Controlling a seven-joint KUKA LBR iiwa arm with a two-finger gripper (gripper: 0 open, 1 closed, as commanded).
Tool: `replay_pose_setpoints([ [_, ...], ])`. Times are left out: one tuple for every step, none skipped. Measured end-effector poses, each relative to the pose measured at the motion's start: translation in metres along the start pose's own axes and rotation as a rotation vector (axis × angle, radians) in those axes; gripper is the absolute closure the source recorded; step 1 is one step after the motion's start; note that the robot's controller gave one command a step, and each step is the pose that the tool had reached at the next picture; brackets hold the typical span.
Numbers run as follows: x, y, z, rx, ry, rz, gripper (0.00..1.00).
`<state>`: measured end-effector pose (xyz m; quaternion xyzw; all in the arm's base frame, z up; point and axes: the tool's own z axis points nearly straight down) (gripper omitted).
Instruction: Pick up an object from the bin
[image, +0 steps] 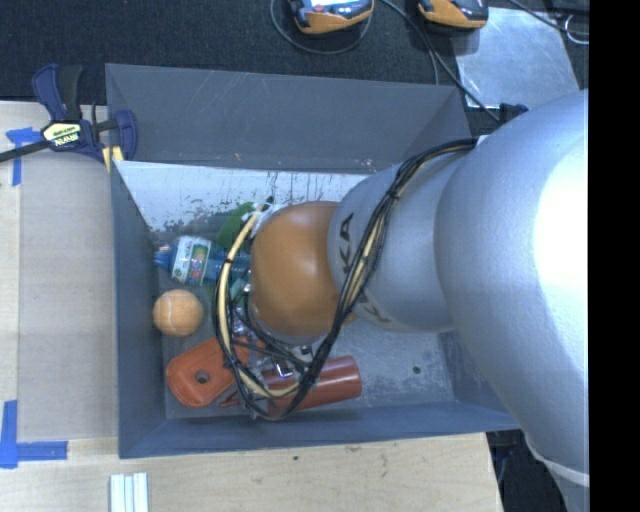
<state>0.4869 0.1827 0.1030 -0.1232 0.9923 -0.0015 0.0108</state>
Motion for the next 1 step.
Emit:
replay_pose_setpoints([
  [-0.0266,-0.0144,0.0313,-0.004,-0.008,-0.162,1.00],
])
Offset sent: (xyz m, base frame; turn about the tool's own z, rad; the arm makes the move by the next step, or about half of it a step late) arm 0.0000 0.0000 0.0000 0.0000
